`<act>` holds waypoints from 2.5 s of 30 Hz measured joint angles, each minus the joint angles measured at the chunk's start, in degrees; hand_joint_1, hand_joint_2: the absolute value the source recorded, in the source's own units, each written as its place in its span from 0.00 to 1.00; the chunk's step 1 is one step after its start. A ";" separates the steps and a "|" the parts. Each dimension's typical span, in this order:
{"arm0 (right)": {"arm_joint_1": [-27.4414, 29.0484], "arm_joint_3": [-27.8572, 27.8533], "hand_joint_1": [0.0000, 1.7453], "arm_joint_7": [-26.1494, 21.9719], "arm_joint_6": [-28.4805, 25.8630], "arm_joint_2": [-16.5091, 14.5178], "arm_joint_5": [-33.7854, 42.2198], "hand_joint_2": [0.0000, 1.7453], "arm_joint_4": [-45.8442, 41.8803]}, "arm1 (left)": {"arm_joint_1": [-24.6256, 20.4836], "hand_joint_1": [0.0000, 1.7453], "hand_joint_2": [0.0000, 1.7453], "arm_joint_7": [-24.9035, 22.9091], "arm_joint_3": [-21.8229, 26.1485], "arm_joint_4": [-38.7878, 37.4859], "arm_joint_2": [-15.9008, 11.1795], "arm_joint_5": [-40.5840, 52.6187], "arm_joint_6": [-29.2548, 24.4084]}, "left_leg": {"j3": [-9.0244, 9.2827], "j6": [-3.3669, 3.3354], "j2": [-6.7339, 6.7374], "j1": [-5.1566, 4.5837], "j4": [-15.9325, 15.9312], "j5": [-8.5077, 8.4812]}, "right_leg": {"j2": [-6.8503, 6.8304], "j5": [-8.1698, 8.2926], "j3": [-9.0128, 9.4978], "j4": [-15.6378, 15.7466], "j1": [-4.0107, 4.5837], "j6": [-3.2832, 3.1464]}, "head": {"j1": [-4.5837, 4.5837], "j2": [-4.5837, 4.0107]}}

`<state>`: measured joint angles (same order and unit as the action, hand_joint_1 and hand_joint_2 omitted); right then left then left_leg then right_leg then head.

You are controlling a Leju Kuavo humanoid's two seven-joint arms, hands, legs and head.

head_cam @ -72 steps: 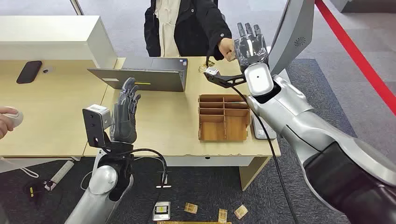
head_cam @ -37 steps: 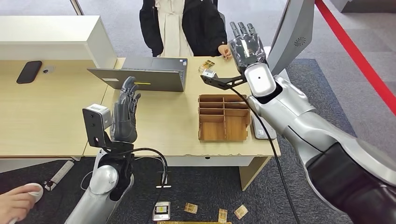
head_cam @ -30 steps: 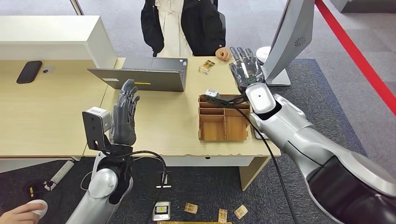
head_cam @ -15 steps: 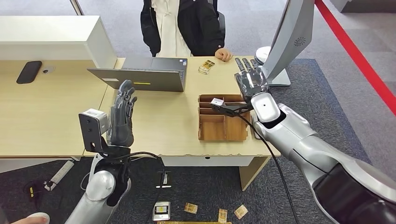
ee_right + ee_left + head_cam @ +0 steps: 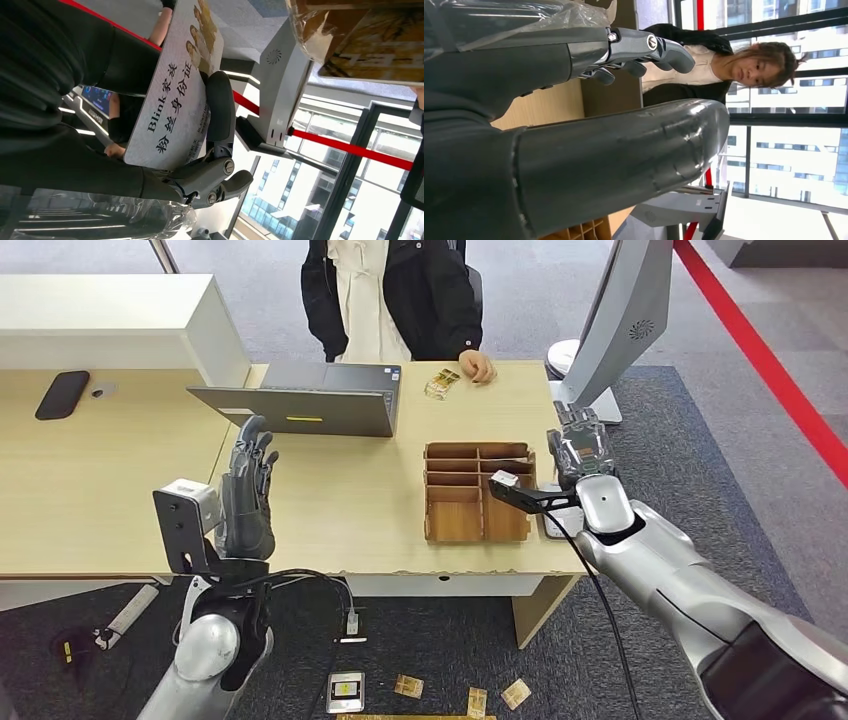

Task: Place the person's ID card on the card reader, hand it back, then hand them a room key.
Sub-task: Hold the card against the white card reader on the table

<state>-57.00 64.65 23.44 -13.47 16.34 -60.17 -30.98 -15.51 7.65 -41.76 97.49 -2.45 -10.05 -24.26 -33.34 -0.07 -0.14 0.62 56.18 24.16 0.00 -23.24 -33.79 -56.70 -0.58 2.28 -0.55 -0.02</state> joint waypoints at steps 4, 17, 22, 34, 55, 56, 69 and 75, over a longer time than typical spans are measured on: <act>0.03 -0.60 1.00 0.68 0.01 0.50 0.00 1.00 -0.21 | 0.07 0.00 0.00 0.46 0.02 -0.05 0.08 0.70 1.28 | 0.00 0.00 0.00 0.00 0.00 0.00 | 0.01 0.00 0.00 -0.01 0.00 0.00 | -0.01 0.00; 0.20 -2.07 1.00 2.53 2.44 2.47 -0.10 1.00 -0.70 | 0.14 0.00 0.00 0.37 0.31 -0.16 0.44 1.69 1.94 | 0.00 0.00 0.00 -0.01 0.00 0.00 | 0.00 0.00 -0.01 0.00 -0.01 0.00 | 0.00 0.00; 1.07 -2.78 1.00 3.45 2.38 4.27 0.57 1.00 -0.63 | 0.42 0.00 0.00 0.01 0.45 -0.16 0.45 1.81 1.94 | -0.01 0.00 -0.02 -0.02 0.00 0.00 | 0.00 0.00 -0.02 0.00 -0.02 0.00 | -0.01 0.00; 4.73 -4.34 1.00 2.68 4.44 7.23 2.52 1.00 -1.62 | 0.62 0.00 0.00 -0.31 0.57 -0.16 0.46 1.72 3.21 | -0.02 0.00 -0.03 -0.01 0.00 0.00 | -0.02 0.00 -0.02 0.00 -0.01 0.00 | 0.01 0.00; 9.90 -5.41 1.00 -7.33 6.85 11.59 6.03 1.00 -12.70 | 1.54 0.00 0.00 -2.13 0.89 1.08 0.25 1.70 4.35 | -0.04 0.00 -0.02 -0.01 0.00 0.00 | -0.03 0.00 -0.02 0.00 -0.01 0.00 | -0.01 0.00; 10.02 -5.48 1.00 -7.51 6.79 11.74 5.78 1.00 -13.15 | 1.54 0.00 0.00 -2.26 0.89 1.21 0.22 1.68 4.29 | -0.04 0.00 -0.02 -0.01 0.00 0.00 | -0.03 0.00 -0.02 0.00 -0.01 0.00 | -0.01 0.00; 11.97 -5.63 1.00 -8.32 6.67 12.69 3.88 1.00 -19.91 | 1.80 0.00 0.00 -2.49 0.91 2.23 -0.20 1.89 5.26 | -0.04 0.00 -0.02 -0.01 0.00 0.00 | -0.03 -0.01 -0.02 0.00 -0.01 0.00 | 0.00 0.00; 12.45 -5.90 1.00 -7.82 6.08 12.71 4.45 1.00 -20.94 | 1.83 0.00 0.00 -2.49 0.91 2.26 -0.21 1.91 5.61 | -0.04 0.00 -0.02 -0.01 0.00 0.00 | -0.03 -0.01 -0.01 0.00 -0.01 0.00 | -0.01 0.00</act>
<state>-44.55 58.75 15.62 -7.39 29.05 -55.72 -51.92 -13.68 5.16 -40.85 99.74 -2.67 -8.14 -18.65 -33.39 -0.07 -0.17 0.61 56.18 24.16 -0.03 -23.24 -33.81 -56.70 -0.59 2.28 -0.56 -0.02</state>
